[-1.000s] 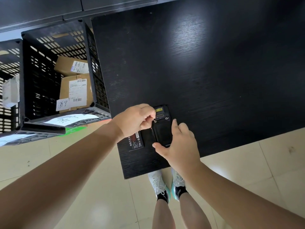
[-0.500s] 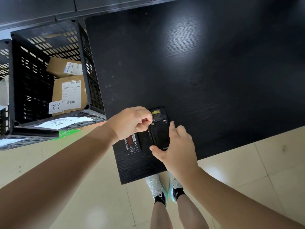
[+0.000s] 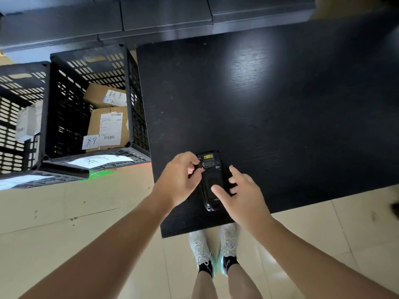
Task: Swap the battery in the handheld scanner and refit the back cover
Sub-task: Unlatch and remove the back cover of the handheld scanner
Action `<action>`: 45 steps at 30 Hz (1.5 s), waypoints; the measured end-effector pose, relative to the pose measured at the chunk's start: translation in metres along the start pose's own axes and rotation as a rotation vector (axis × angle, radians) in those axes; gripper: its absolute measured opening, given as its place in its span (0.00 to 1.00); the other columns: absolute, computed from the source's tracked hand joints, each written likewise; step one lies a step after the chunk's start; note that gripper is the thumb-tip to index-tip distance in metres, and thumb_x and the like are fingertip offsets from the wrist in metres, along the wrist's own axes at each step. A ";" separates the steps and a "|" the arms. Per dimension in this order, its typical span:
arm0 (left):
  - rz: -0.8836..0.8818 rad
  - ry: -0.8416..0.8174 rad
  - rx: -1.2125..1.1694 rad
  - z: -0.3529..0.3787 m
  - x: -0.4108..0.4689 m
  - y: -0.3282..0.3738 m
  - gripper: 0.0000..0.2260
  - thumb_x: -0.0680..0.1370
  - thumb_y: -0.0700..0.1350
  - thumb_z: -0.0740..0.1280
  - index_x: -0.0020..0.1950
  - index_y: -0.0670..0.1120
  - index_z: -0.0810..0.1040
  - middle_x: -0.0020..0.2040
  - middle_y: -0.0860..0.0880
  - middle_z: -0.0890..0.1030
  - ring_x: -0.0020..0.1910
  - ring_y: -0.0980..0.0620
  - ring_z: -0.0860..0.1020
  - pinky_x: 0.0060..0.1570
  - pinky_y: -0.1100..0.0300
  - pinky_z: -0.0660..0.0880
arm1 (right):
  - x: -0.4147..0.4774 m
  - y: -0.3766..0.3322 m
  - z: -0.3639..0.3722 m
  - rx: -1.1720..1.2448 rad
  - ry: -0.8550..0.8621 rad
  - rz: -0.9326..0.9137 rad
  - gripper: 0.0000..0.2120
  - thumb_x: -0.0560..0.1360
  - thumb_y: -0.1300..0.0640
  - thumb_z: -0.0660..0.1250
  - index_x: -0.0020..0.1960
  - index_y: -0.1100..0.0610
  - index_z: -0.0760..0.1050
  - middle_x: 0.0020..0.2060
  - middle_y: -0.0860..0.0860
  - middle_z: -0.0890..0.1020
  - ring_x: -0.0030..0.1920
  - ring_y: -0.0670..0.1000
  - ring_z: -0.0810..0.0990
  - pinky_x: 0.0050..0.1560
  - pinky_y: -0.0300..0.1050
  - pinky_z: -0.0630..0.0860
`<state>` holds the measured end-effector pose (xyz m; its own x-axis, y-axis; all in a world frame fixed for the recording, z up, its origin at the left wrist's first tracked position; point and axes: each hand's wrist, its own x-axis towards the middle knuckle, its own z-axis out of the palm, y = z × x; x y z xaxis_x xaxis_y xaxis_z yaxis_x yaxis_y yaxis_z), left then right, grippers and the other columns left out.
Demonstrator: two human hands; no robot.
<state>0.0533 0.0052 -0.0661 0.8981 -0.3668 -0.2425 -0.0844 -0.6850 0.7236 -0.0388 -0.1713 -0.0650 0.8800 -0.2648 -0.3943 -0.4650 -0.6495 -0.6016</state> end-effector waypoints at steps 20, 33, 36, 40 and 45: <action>-0.595 0.333 -0.014 0.103 -0.044 0.062 0.45 0.70 0.62 0.73 0.79 0.46 0.55 0.66 0.49 0.66 0.66 0.47 0.64 0.67 0.49 0.67 | 0.096 0.012 -0.042 -0.210 -0.314 -0.664 0.01 0.78 0.55 0.67 0.48 0.50 0.78 0.45 0.45 0.76 0.42 0.48 0.78 0.41 0.47 0.79; -0.617 0.402 -0.014 0.111 -0.045 0.057 0.46 0.67 0.63 0.72 0.79 0.46 0.58 0.63 0.51 0.68 0.63 0.51 0.63 0.66 0.50 0.69 | 0.126 0.009 -0.044 -0.349 -0.358 -1.107 0.01 0.75 0.64 0.69 0.46 0.60 0.79 0.48 0.54 0.77 0.40 0.51 0.75 0.37 0.45 0.77; -0.609 0.410 -0.016 0.112 -0.045 0.055 0.46 0.67 0.63 0.72 0.79 0.46 0.59 0.62 0.51 0.68 0.62 0.51 0.63 0.67 0.49 0.68 | 0.133 0.007 -0.043 -0.378 -0.388 -1.147 0.01 0.75 0.64 0.68 0.45 0.60 0.78 0.48 0.54 0.77 0.39 0.50 0.74 0.36 0.48 0.77; -0.594 0.422 -0.021 0.113 -0.046 0.054 0.46 0.66 0.63 0.73 0.78 0.46 0.59 0.62 0.51 0.68 0.62 0.52 0.63 0.67 0.50 0.68 | 0.140 0.000 -0.047 -0.391 -0.443 -1.182 0.02 0.75 0.64 0.70 0.44 0.59 0.78 0.47 0.53 0.78 0.39 0.49 0.75 0.36 0.47 0.77; -0.581 0.413 -0.047 0.111 -0.047 0.053 0.47 0.66 0.63 0.73 0.78 0.46 0.59 0.62 0.52 0.68 0.62 0.52 0.63 0.68 0.51 0.67 | 0.149 -0.017 -0.054 -0.514 -0.500 -1.344 0.01 0.73 0.66 0.71 0.42 0.62 0.80 0.42 0.56 0.80 0.34 0.55 0.78 0.31 0.48 0.77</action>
<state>-0.0411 -0.0836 -0.0884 0.8831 0.3240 -0.3395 0.4677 -0.6660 0.5811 0.1051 -0.2385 -0.0759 0.4389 0.8983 -0.0192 0.8045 -0.4024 -0.4369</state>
